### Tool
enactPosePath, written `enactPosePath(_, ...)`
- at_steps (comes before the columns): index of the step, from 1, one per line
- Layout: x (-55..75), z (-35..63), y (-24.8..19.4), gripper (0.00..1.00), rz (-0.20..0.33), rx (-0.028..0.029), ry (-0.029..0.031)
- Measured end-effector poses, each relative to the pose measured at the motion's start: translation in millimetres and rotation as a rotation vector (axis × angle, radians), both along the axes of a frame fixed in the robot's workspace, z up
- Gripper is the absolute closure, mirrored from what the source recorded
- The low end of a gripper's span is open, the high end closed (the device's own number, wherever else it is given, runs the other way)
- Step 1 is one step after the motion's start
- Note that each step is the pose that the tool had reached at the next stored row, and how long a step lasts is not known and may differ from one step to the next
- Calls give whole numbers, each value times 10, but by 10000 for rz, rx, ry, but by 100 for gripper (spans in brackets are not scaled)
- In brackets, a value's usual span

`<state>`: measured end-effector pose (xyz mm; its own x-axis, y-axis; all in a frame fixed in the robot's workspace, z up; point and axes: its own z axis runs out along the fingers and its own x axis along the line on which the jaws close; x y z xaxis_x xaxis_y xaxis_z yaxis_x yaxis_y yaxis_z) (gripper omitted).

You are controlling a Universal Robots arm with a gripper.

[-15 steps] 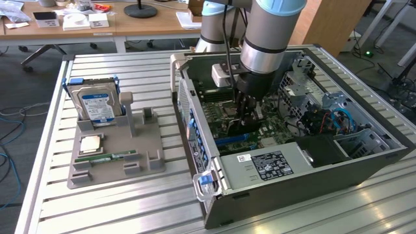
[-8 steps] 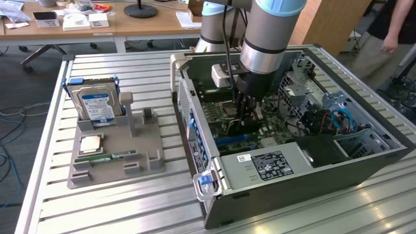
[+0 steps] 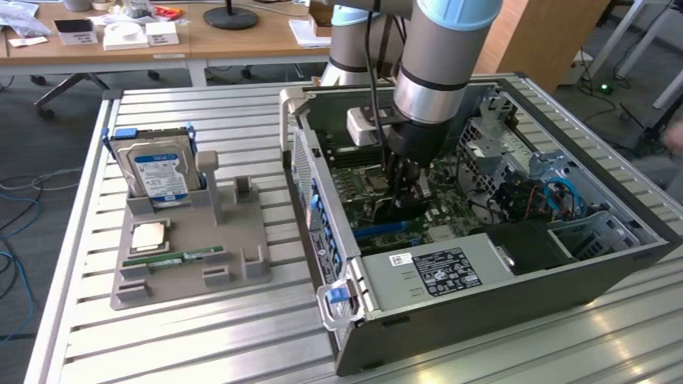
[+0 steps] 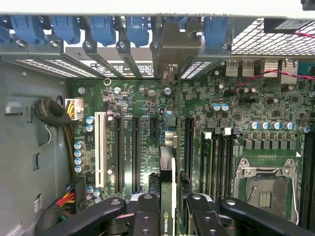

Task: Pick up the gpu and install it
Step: 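Insert the gpu into the slot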

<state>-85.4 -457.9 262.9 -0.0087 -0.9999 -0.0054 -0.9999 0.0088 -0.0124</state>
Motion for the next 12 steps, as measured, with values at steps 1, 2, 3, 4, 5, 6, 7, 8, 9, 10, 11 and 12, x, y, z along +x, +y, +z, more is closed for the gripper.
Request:
enactPosePath(1,-1,-2,0,74,0,-2,0)
enactPosePath(2,-2,-3,0,74,0,-4,0)
enactPosePath(3,-2,-3,0,74,-1,-4,0)
enactPosePath(4,-2,-5,0,74,0,-2,-1)
enactPosePath(5,-3,-9,0,74,0,0,-4)
enactPosePath(6,-5,-13,0,74,-1,2,-7)
enactPosePath(7,-7,-16,0,74,0,0,-8)
enactPosePath(8,-8,-20,0,74,1,-1,-7)
enactPosePath(9,-9,-24,0,74,2,0,-8)
enactPosePath(10,-10,-29,0,74,3,-1,-9)
enactPosePath(11,-11,-32,0,74,3,-1,-8)
enactPosePath(12,-12,-36,0,74,3,-1,-9)
